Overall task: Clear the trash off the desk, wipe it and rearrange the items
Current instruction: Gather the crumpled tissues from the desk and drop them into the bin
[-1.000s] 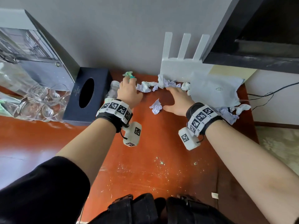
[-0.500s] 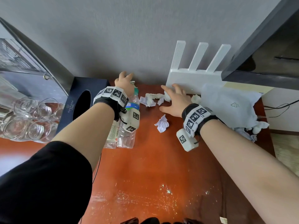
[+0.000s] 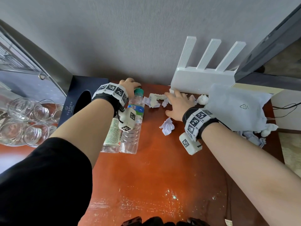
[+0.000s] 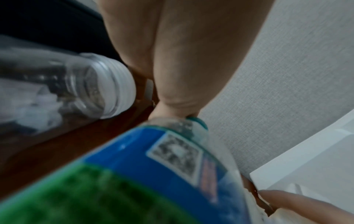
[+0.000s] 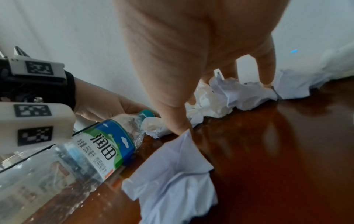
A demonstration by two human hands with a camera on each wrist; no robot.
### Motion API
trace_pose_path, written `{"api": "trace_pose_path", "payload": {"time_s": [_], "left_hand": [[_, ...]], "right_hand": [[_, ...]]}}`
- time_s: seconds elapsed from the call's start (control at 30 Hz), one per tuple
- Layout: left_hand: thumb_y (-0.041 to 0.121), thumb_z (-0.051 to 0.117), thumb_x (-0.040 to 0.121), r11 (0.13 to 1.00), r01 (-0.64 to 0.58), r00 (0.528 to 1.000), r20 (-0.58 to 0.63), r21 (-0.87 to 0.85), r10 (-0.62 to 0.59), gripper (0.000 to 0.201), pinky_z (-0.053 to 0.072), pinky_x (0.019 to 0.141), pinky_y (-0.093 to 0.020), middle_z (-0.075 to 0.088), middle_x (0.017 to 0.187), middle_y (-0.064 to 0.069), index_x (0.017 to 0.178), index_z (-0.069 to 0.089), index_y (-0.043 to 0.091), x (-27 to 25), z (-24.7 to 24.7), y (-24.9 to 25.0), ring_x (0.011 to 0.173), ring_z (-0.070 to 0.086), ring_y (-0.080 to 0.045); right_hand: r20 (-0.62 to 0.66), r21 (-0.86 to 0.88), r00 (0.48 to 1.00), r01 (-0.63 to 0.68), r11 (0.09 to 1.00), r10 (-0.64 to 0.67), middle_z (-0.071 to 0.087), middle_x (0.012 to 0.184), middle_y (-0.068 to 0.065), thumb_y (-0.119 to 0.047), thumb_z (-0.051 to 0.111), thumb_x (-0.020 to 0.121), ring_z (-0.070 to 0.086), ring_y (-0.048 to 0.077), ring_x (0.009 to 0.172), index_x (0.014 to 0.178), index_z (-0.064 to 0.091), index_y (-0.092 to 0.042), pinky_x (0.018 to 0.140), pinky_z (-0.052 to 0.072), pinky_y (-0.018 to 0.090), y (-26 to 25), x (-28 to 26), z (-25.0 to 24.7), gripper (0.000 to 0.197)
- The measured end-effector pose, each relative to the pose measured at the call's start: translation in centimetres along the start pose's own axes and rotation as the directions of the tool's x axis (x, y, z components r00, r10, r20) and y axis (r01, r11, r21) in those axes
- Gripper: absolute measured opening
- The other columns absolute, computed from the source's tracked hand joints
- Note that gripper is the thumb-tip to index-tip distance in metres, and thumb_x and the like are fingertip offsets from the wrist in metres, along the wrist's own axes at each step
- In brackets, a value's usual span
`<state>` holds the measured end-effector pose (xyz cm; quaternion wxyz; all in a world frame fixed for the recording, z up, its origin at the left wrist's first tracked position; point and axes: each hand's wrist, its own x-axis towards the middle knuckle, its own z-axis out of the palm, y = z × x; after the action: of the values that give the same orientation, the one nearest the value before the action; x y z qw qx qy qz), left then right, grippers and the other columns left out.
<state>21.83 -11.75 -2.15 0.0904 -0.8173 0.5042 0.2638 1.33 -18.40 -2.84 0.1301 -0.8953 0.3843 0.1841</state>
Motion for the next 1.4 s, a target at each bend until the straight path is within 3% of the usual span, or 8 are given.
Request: {"api": "trace_pose_path", "payload": {"time_s": [0.17, 0.33, 0.47, 0.67, 0.8, 0.93, 1.17, 1.4], "left_hand": [[0.006, 0.055, 0.089, 0.997, 0.040, 0.998, -0.054, -0.063, -0.044, 0.041, 0.037, 0.098, -0.039, 0.031, 0.141, -0.009, 0.127, 0.054, 0.021, 0.2, 0.0, -0.2, 0.128, 0.032, -0.032], [0.004, 0.054, 0.090, 0.992, 0.108, 0.993, -0.039, -0.067, -0.111, 0.035, 0.041, 0.095, -0.040, 0.036, 0.136, -0.013, 0.124, 0.054, 0.013, 0.3, -0.3, 0.1, 0.124, 0.039, -0.035], [0.002, 0.051, 0.090, 0.976, 0.138, 0.981, -0.113, -0.169, -0.158, 0.029, 0.043, 0.095, -0.042, 0.043, 0.129, -0.018, 0.119, 0.053, 0.004, 0.1, -0.9, 0.1, 0.116, 0.048, -0.039], [-0.004, 0.038, 0.086, 0.946, 0.035, 0.945, -0.297, -0.321, -0.135, 0.028, 0.043, 0.089, -0.044, 0.045, 0.123, -0.020, 0.109, 0.053, 0.002, -0.9, -2.2, 0.5, 0.110, 0.050, -0.040], [-0.006, 0.036, 0.088, 0.920, -0.158, 0.915, -0.404, -0.359, 0.000, 0.029, 0.044, 0.088, -0.040, 0.047, 0.117, -0.021, 0.109, 0.054, 0.002, -1.4, -2.7, 2.3, 0.100, 0.054, -0.038], [-0.009, 0.035, 0.090, 0.902, -0.327, 0.917, -0.324, -0.281, 0.232, 0.041, 0.040, 0.094, -0.030, 0.046, 0.128, -0.015, 0.118, 0.062, 0.006, -1.8, -1.7, 4.8, 0.110, 0.053, -0.030], [-0.012, 0.044, 0.086, 0.950, -0.311, 0.950, -0.001, -0.029, 0.311, 0.058, 0.036, 0.107, -0.036, 0.025, 0.150, -0.004, 0.138, 0.045, 0.014, -1.5, 1.0, 7.0, 0.133, 0.036, -0.026], [0.028, 0.042, 0.096, 0.961, -0.270, 0.960, -0.066, 0.059, 0.274, 0.051, 0.020, 0.115, -0.042, 0.017, 0.155, -0.005, 0.144, 0.032, 0.013, -2.1, 2.8, 7.6, 0.141, 0.019, -0.027]], "right_hand": [[-0.003, -0.041, 1.000, -0.004, 0.999, 0.004, 0.033, 0.142, 0.007, -0.022, 0.055, 0.090, 0.034, 0.031, 0.130, 0.142, 0.030, -0.022, 0.107, 0.023, 0.054, -0.3, 0.0, 0.1, 0.057], [-0.047, -0.011, 0.999, 0.027, 1.000, -0.027, 0.042, 0.129, 0.010, -0.005, 0.051, 0.089, 0.044, 0.029, 0.118, 0.127, 0.043, -0.017, 0.094, 0.038, 0.043, 0.1, -0.1, 0.5, 0.040], [-0.095, 0.036, 0.995, 0.035, 0.999, -0.031, 0.045, 0.124, 0.012, -0.005, 0.048, 0.093, 0.049, 0.029, 0.109, 0.120, 0.049, -0.012, 0.082, 0.044, 0.038, 0.6, -0.2, 0.3, 0.028], [-0.179, 0.189, 0.984, 0.040, 0.981, -0.006, 0.050, 0.118, 0.013, -0.010, 0.045, 0.095, 0.054, 0.031, 0.103, 0.119, 0.054, -0.005, 0.086, 0.048, 0.040, 1.2, -1.0, -1.1, 0.026], [-0.201, 0.270, 0.980, 0.063, 0.961, -0.007, 0.053, 0.114, 0.013, -0.013, 0.046, 0.093, 0.055, 0.031, 0.099, 0.114, 0.054, -0.003, 0.084, 0.044, 0.037, 1.0, -2.1, -1.8, 0.025], [-0.163, 0.305, 0.985, 0.102, 0.947, -0.053, 0.047, 0.101, 0.004, -0.014, 0.046, 0.091, 0.048, 0.024, 0.085, 0.097, 0.050, -0.009, 0.072, 0.039, 0.032, 0.6, -3.5, -1.3, 0.009], [-0.001, 0.196, 0.985, 0.168, 0.966, -0.172, 0.045, 0.124, 0.009, -0.011, 0.040, 0.096, 0.050, 0.027, 0.109, 0.134, 0.045, -0.017, 0.083, 0.049, 0.044, 0.9, -4.8, 1.2, 0.039], [0.037, 0.194, 0.986, 0.150, 0.970, -0.160, 0.037, 0.136, 0.009, -0.032, 0.036, 0.098, 0.037, 0.027, 0.122, 0.147, 0.027, -0.026, 0.085, 0.048, 0.042, 1.0, -5.1, 2.5, 0.050]]}}
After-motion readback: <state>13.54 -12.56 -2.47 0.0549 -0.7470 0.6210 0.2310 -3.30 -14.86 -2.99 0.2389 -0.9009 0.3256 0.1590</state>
